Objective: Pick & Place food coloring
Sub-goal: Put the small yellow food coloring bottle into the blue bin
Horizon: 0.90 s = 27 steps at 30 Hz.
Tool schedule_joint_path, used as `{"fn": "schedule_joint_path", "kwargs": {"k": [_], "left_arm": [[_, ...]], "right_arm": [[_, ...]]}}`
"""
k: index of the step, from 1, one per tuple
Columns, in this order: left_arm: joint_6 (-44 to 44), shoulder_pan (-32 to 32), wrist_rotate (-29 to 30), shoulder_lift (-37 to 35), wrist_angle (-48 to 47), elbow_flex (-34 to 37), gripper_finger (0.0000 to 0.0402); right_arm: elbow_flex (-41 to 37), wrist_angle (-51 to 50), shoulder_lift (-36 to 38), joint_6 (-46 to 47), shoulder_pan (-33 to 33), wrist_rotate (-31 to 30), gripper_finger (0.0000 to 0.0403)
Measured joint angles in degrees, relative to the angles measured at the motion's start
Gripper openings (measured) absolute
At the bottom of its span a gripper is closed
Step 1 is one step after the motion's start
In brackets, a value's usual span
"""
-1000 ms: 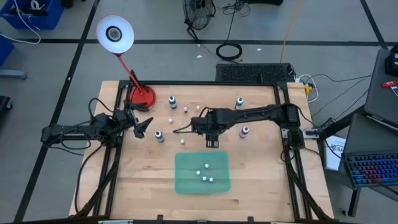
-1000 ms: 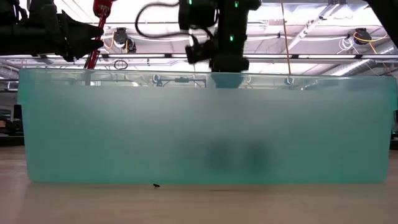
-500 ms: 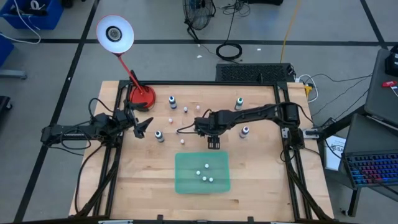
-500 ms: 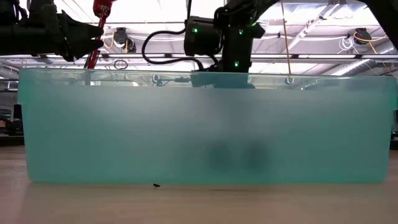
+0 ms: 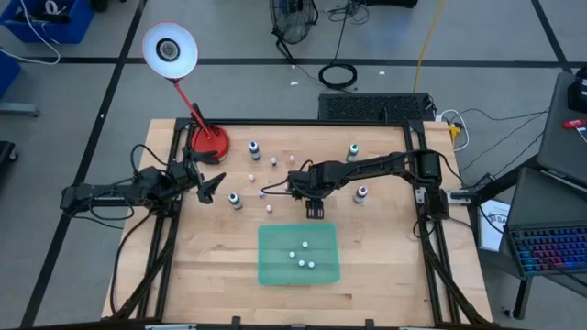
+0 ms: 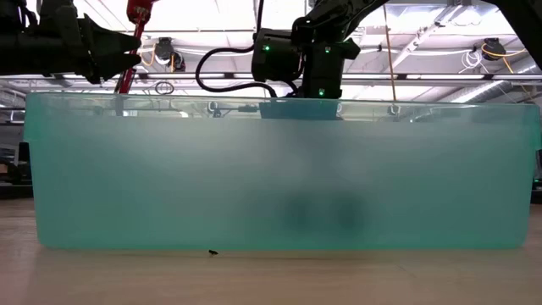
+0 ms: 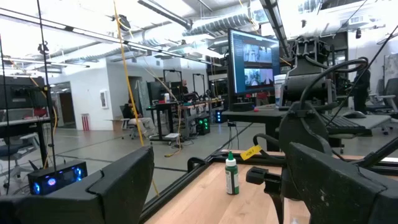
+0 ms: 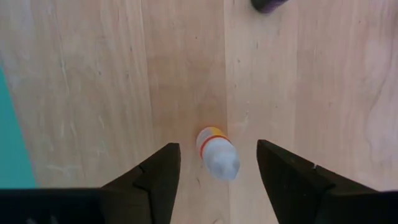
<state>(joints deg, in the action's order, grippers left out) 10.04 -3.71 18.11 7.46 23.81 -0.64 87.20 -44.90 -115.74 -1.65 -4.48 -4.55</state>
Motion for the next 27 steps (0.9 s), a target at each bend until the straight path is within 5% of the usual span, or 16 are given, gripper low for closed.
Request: {"fn": "schedule_joint_path", "kwargs": {"k": [7, 14, 27], "left_arm": [[0.00, -0.01, 0.00, 0.01, 0.00, 0.00, 0.0365], [0.00, -0.01, 0.00, 0.00, 0.00, 0.00, 0.0365], [0.00, -0.01, 0.00, 0.00, 0.00, 0.00, 0.0365]], "right_arm": [[0.00, -0.28, 0.00, 0.53, -0.43, 0.26, 0.0140], [0.00, -1.41, 0.02, 0.20, -0.41, 0.26, 0.0042], [2.86, -1.10, 8.75, 0.34, 7.62, -3.11, 0.0039]]}}
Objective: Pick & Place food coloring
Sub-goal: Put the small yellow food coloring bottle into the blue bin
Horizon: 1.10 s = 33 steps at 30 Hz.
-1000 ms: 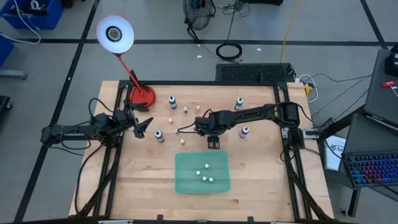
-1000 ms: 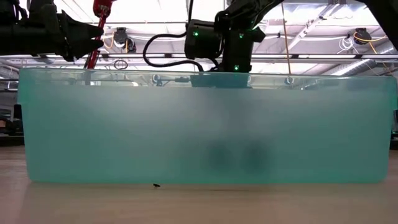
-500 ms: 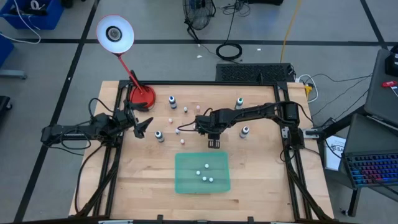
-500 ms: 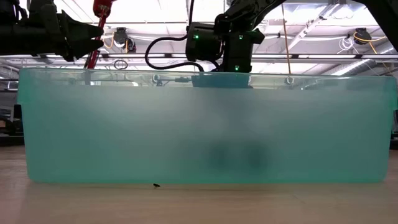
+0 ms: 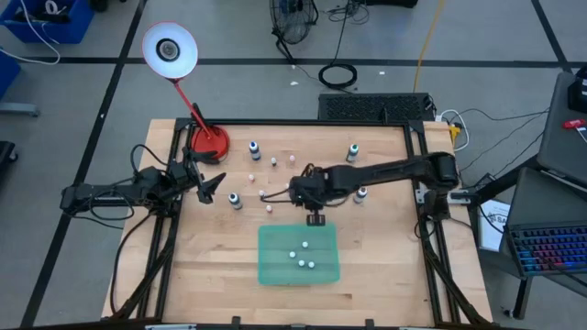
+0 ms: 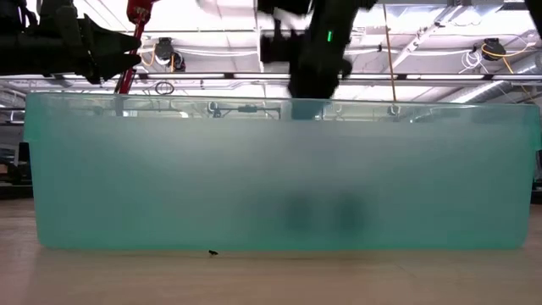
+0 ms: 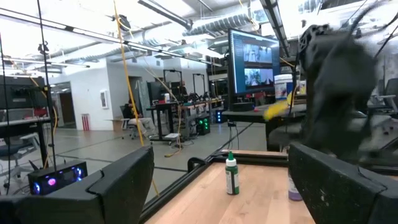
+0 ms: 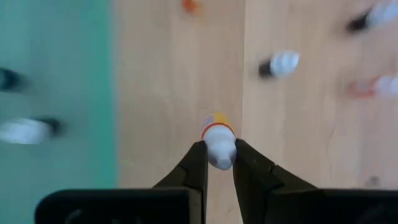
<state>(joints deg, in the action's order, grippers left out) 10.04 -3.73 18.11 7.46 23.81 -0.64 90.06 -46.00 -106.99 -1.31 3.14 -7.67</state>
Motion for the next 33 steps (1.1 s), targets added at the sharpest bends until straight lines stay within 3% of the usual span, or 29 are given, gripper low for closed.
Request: {"fn": "schedule_joint_path", "kwargs": {"k": [7, 14, 21, 33], "left_arm": [[0.00, 0.02, 0.00, 0.02, 0.00, 0.00, 0.0365], [0.00, 0.00, 0.00, 0.02, 0.00, 0.00, 0.0365], [0.00, 0.00, 0.00, 0.01, 0.00, 0.00, 0.0365], [0.00, 0.01, 0.00, 0.00, 0.00, 0.00, 0.0365]], "right_arm": [[6.20, -0.22, 4.10, 4.43, 12.35, -3.05, 0.0039], [21.45, -13.03, -5.01, 8.79, 21.25, -5.77, 0.0039], [25.79, -25.00, -15.36, 11.72, 22.91, -5.48, 0.0039], [25.79, -25.85, -21.97, 11.43, 21.43, -0.96, 0.0039]]}}
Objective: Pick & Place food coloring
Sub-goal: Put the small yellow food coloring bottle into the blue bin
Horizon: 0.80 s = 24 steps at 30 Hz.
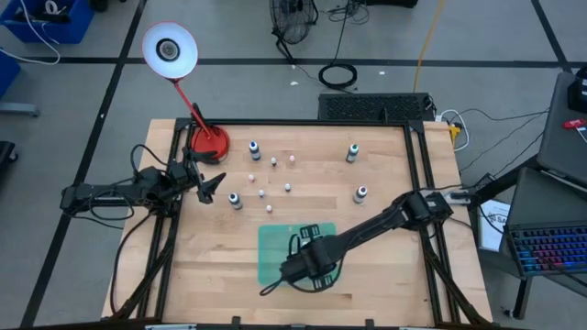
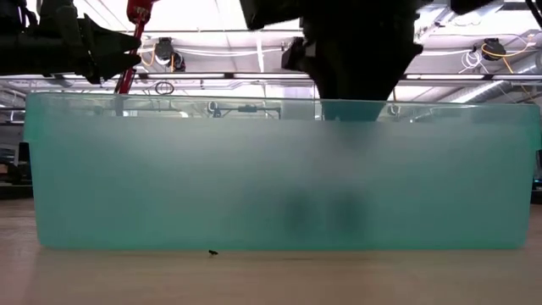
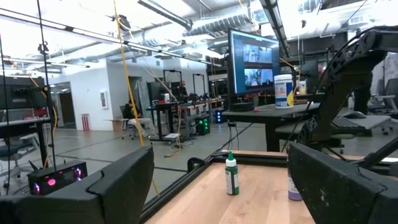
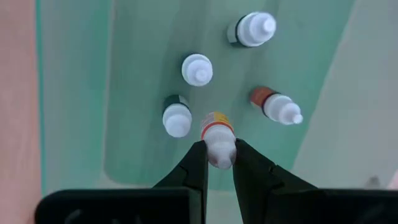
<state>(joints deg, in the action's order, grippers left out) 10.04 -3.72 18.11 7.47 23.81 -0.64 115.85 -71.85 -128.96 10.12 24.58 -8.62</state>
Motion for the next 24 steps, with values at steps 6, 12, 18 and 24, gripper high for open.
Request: {"fn": "schedule_joint_path", "kwargs": {"k": [6, 12, 18, 24], "left_arm": [[0.00, -0.01, 0.00, 0.02, 0.00, 0.00, 0.0365], [0.00, -0.01, 0.00, 0.01, 0.00, 0.00, 0.0365], [0.00, -0.01, 0.00, 0.02, 0.00, 0.00, 0.0365], [0.00, 0.01, 0.00, 0.00, 0.02, 0.00, 0.0365]], "right_arm": [[-2.29, 3.64, -0.60, -1.78, -0.78, 1.27, 0.0039], [-5.26, 6.04, -0.51, -2.45, -1.36, 1.46, 0.0039], [-5.54, 5.97, -0.39, -0.44, -1.38, 1.27, 0.0093], [-5.62, 6.66, 1.35, 1.77, -1.38, 1.25, 0.0152]]}}
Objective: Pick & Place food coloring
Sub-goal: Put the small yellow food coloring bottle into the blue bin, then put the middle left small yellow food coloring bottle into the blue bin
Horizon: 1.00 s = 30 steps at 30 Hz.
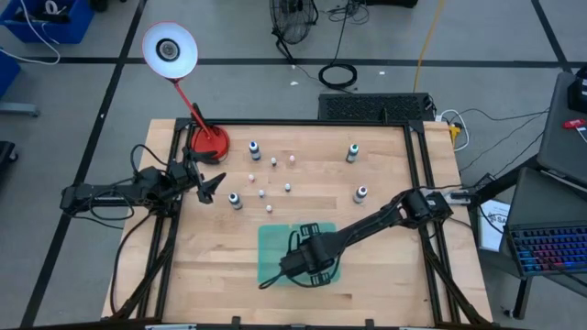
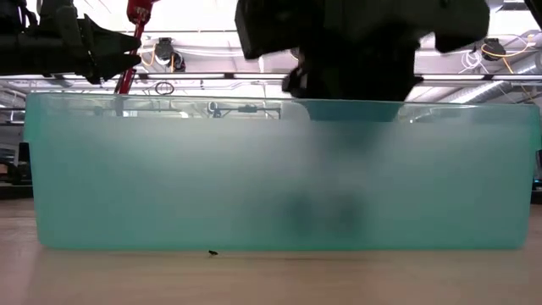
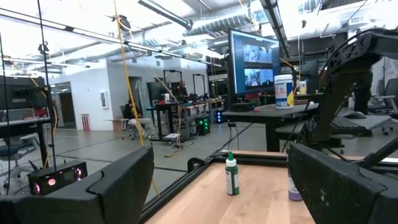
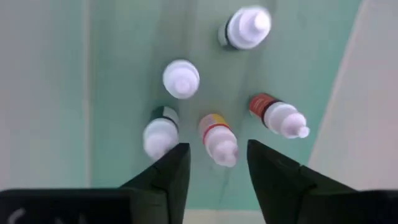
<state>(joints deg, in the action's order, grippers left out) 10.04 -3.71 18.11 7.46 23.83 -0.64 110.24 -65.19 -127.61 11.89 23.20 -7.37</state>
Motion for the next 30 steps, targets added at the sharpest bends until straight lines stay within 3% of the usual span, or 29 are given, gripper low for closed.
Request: {"fn": "schedule_joint_path", "kwargs": {"k": [9, 14, 24, 30], "left_arm": [[0.00, -0.02, 0.00, 0.00, -0.02, 0.00, 0.0365], [0.00, -0.01, 0.00, 0.02, -0.02, 0.00, 0.0365], [0.00, -0.01, 0.00, 0.02, -0.02, 0.00, 0.0365], [0.00, -0.01, 0.00, 0.01, -0.02, 0.00, 0.0365]], "right_arm": [[0.02, -3.38, 11.31, 2.64, -0.61, 0.01, 0.0148], [0.02, -6.54, 23.59, 3.44, -1.07, 0.53, 0.0144], [0.07, -1.69, 48.37, 11.64, -1.01, 2.17, 0.0142], [-2.54, -0.91, 60.41, 10.49, -0.91, -3.88, 0.0142]]}}
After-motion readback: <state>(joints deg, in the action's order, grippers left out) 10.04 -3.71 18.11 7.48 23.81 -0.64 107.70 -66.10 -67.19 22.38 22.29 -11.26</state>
